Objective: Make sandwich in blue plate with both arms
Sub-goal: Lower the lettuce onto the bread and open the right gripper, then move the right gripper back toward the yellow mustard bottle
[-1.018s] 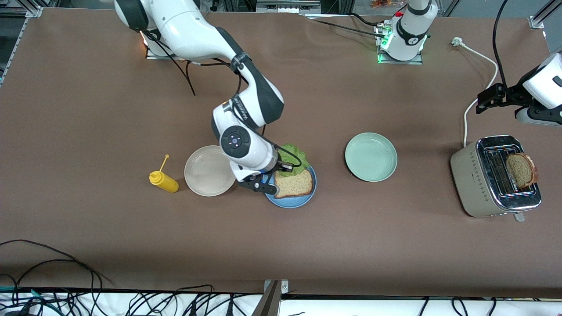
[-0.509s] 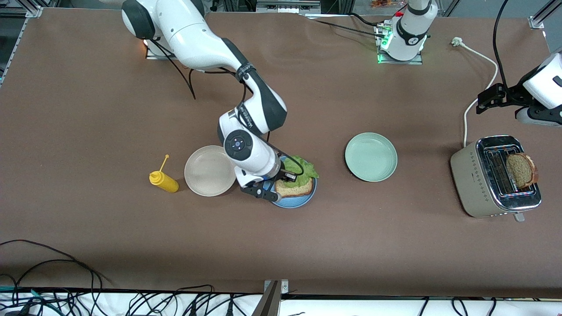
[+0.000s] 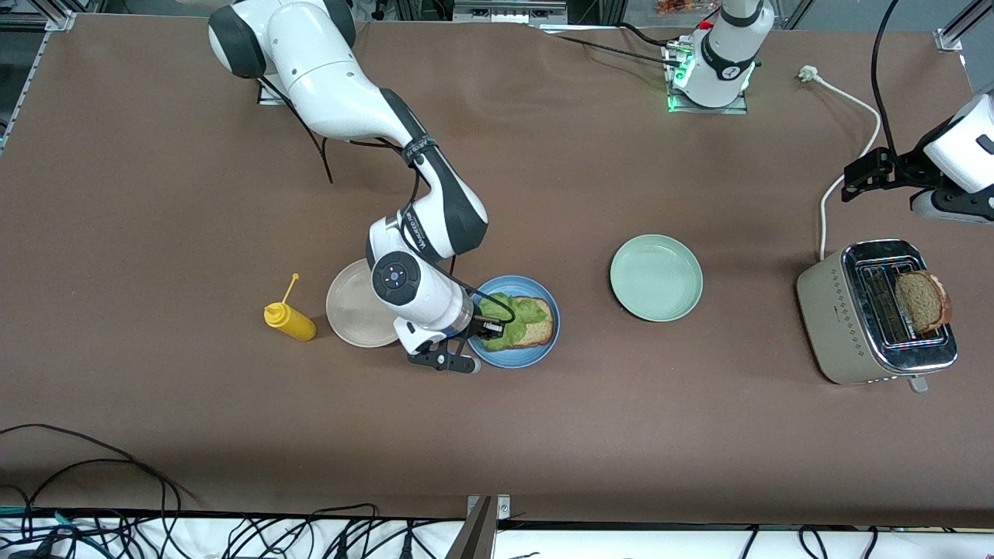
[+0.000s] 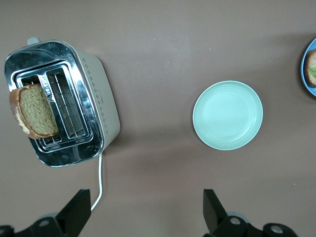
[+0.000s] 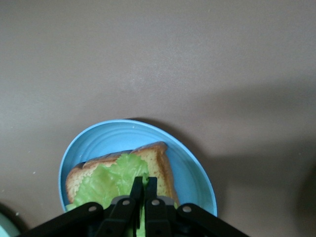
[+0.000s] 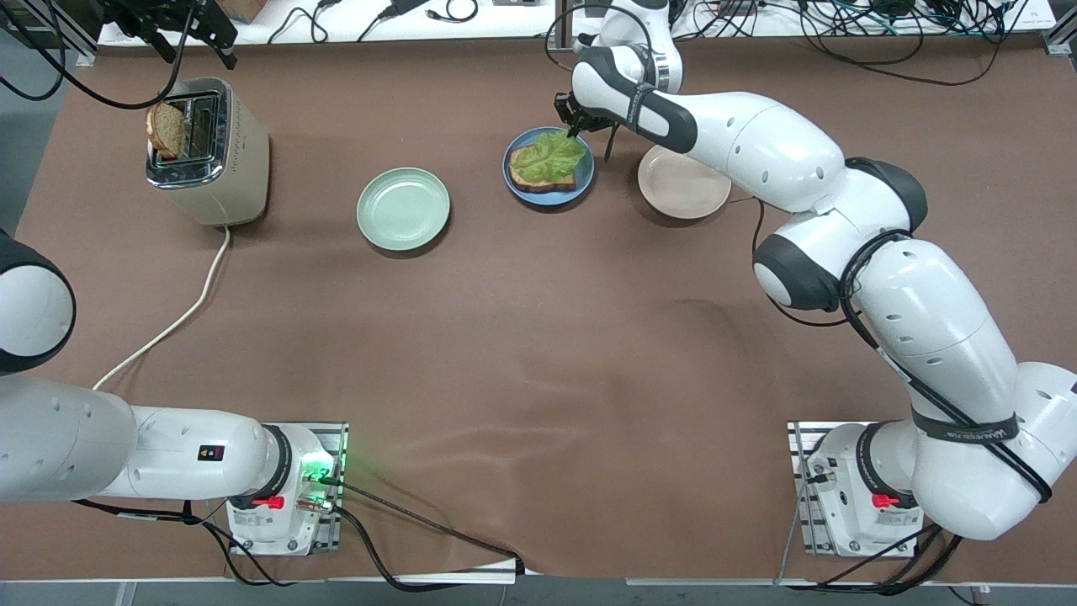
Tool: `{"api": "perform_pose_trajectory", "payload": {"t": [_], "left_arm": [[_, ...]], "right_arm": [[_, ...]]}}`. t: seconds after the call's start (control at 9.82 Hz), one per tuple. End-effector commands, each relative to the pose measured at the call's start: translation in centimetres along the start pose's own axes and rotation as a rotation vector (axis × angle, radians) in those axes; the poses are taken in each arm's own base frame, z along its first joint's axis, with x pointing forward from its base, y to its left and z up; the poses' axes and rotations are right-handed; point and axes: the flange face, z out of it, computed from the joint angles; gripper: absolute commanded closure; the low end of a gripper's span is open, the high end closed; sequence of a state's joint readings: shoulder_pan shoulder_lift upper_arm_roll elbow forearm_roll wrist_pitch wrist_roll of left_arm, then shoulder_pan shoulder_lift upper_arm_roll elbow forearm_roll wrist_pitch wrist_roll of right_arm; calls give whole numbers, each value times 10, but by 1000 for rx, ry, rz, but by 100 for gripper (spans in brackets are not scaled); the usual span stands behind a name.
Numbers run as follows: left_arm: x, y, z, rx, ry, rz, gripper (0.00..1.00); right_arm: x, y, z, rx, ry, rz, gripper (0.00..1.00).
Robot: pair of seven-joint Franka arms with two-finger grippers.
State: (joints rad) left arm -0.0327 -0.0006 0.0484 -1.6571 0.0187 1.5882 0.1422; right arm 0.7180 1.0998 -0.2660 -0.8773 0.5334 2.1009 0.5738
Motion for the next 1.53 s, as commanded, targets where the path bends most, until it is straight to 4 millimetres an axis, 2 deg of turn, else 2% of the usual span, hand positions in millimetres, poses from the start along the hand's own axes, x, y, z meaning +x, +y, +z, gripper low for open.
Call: {"api": "perform_pose_trajectory", "payload": {"t": [0.0,0.2,0.31,0.51,0.71,0.81,1.02,1.22,1.43], "left_arm": [[2,5,2,0,6,19,0],[2,8,2,0,7,21,0],[3,9,2,3,5,22,0],[3,13,1,36,3,34,0],[3,13,1,38,3,36,0],[3,13,1,38,3,36,0],[3,13,1,38,3,36,0],[3,12,1,38,3,36,0],[3,12,1,38,3,36,0]], "right_arm": [[-7,-1,18,9,1,-3,1],[-11,-5,17,0,5,-22,0],[-7,-1,10,-21,2,-35,0],[3,17,-3,-115,-25,-174,0],[21,32,-38,-124,-43,-307,0],[31,45,-63,-145,-59,-352,0],[45,77,-102,-172,-94,-471,0],[56,119,-142,-159,-126,-560,0],[60,140,-174,-137,-167,-667,0]]}}
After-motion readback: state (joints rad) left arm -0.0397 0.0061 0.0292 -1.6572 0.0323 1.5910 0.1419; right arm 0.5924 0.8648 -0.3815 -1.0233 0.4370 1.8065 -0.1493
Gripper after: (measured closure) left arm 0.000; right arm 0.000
